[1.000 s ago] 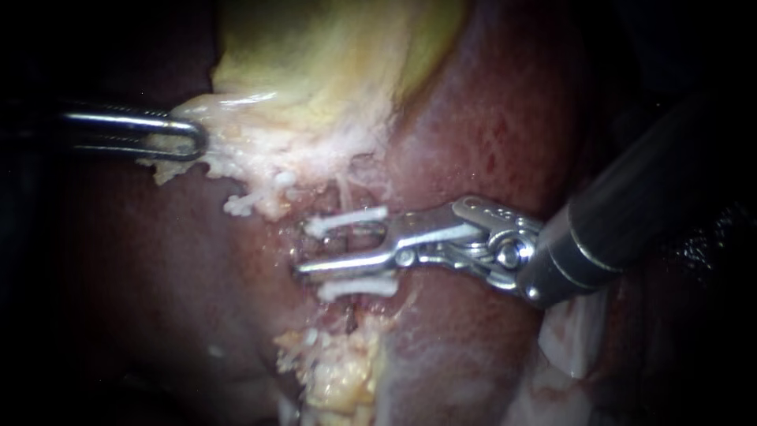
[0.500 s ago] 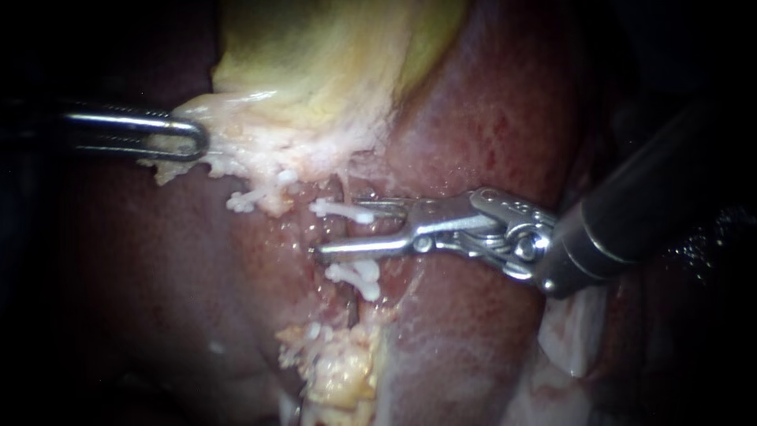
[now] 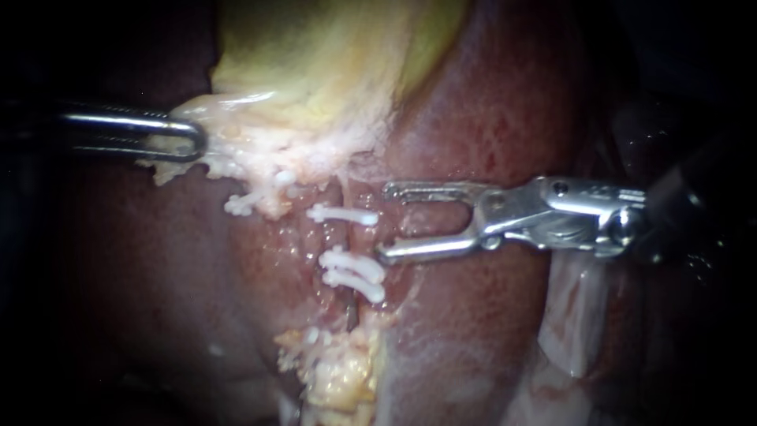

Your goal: Going back third clip right tube

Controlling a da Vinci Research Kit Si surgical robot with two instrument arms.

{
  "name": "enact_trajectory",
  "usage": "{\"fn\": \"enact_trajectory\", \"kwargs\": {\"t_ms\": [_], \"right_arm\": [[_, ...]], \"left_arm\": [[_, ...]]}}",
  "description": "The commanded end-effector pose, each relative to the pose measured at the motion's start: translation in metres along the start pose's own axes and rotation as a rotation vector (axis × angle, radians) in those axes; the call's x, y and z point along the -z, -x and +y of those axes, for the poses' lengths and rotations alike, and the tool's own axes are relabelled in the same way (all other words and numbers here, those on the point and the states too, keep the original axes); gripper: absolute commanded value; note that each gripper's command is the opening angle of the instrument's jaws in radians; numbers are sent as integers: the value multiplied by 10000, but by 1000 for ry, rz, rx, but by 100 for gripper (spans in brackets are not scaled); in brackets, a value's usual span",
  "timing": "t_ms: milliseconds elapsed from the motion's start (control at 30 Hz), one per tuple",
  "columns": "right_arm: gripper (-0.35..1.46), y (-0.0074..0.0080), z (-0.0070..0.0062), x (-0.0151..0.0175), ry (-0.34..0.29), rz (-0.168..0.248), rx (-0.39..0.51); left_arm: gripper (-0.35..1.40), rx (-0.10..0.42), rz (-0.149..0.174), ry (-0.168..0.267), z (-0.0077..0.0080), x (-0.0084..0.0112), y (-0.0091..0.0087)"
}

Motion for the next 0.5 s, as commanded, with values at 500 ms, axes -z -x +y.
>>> {"fn": "enact_trajectory", "kwargs": {"t_ms": [500], "right_arm": [[50, -8, -18, 46, -55, -72, 173]], "left_arm": [[-35, 0, 0, 0, 0, 0, 1]]}}
